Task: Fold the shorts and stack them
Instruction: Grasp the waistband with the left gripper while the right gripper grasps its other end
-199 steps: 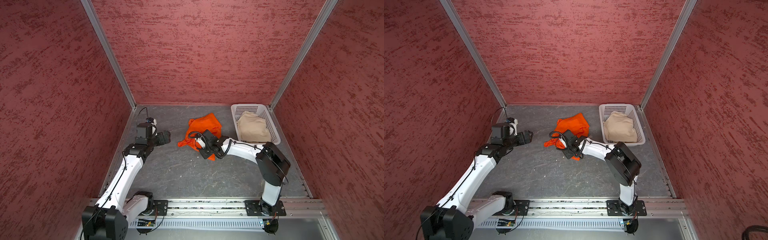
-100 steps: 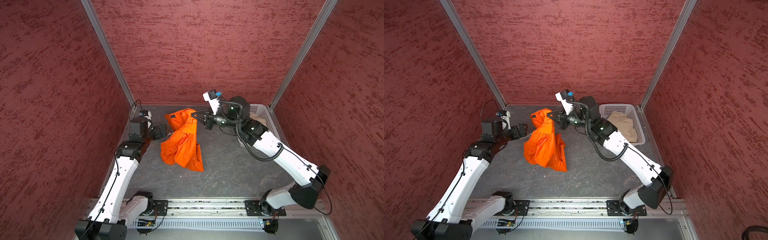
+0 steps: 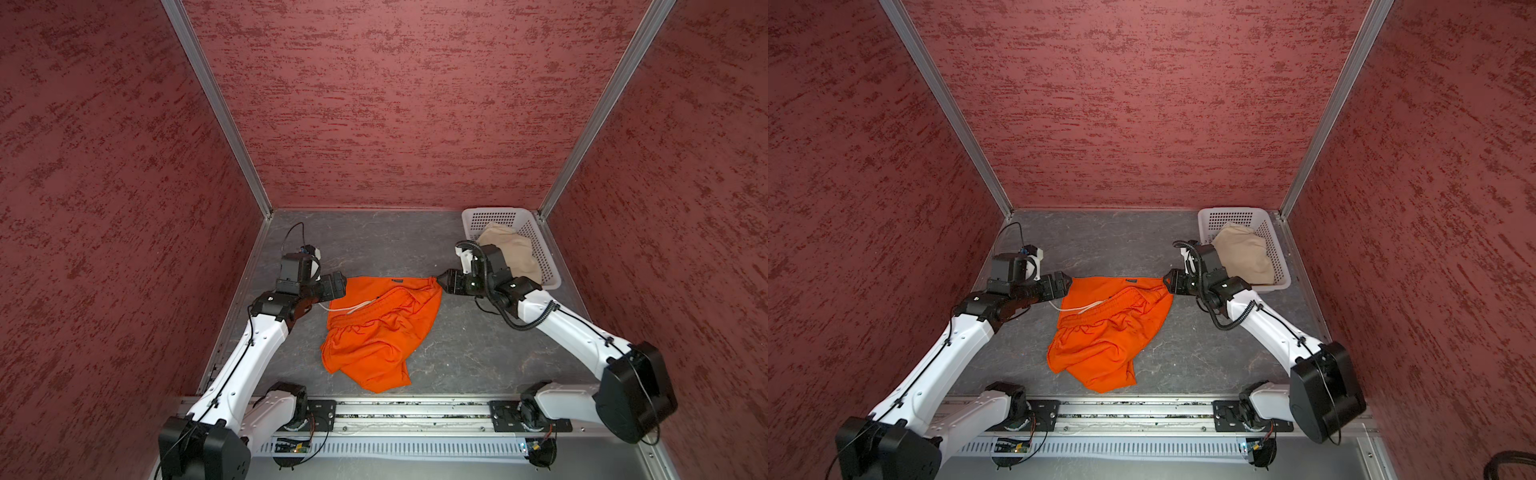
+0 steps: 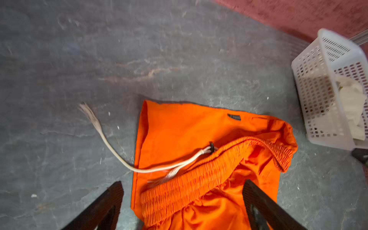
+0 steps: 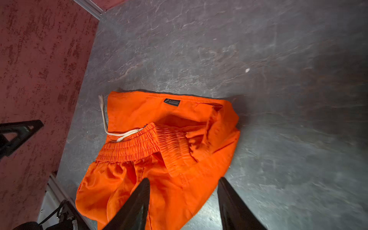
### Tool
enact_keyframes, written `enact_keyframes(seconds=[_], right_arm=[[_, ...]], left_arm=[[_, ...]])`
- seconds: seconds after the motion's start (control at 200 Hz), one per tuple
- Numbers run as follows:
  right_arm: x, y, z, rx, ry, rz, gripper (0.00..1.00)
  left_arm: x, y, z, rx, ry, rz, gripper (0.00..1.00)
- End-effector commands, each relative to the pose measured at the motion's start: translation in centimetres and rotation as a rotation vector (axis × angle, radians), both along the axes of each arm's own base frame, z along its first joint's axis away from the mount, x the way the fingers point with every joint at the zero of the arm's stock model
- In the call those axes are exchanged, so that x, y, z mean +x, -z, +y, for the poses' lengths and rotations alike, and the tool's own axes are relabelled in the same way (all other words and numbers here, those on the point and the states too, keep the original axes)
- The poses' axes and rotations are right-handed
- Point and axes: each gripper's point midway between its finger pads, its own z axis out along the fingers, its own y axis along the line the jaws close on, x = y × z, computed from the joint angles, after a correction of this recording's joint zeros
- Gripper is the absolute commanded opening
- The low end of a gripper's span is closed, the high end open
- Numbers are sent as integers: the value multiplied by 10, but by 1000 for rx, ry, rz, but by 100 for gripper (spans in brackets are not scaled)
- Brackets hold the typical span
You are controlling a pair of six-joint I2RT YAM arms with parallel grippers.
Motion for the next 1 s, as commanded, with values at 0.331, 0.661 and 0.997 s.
enact_keyframes(seconds=[0.331, 0.661, 0.997], right_arm=[[-1, 46, 54, -240, -156, 28, 62], [11, 93, 59, -496, -255, 69, 69], [14, 122, 56, -600, -316, 123, 72]], left_arm=[[-35, 83, 6, -265, -199, 222, 85], [-53, 112, -9, -372, -165, 289, 79], [-48, 121, -21, -418, -128, 292, 65]])
